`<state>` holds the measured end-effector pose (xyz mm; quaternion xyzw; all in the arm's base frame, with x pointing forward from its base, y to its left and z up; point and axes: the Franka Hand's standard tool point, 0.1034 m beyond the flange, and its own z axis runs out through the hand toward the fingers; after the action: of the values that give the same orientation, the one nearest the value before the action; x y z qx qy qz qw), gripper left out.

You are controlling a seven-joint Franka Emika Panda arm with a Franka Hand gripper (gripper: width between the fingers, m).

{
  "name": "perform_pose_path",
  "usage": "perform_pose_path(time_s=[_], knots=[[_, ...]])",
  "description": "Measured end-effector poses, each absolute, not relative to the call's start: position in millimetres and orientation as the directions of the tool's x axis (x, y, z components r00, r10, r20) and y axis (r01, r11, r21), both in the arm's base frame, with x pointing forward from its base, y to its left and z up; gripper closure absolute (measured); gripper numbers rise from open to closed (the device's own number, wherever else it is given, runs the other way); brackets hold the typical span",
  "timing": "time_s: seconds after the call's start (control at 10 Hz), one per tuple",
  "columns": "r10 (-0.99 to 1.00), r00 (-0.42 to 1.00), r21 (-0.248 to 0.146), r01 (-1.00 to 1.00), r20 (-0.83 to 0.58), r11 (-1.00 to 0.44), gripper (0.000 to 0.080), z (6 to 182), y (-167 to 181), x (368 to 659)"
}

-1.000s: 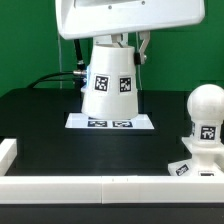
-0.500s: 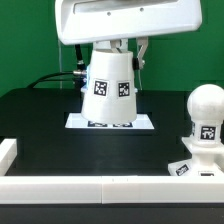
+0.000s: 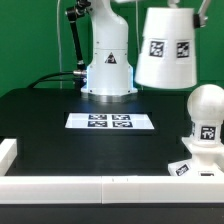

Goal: Assemble lamp

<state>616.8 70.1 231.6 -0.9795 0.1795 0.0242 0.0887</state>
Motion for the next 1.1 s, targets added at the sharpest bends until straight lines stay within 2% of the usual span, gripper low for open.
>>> perform_pose_path(time_s=[0.2,0.6,0.9,1.1], knots=[[-0.384,0.919,-0.165,-0.394,-0.087,-0.904,0.0755,236.6,92.2,627.8],[-0.425,0.899,-0.151,-0.437,-0.110,-0.887,0.0755,214.3,116.4,634.8],[-0.423,0.900,-0.150,-0.435,-0.106,-0.888,0.0755,210.6,114.9,634.5],[-0.421,0.902,-0.132,-0.431,-0.093,-0.893,0.0755,191.1,119.9,626.1]])
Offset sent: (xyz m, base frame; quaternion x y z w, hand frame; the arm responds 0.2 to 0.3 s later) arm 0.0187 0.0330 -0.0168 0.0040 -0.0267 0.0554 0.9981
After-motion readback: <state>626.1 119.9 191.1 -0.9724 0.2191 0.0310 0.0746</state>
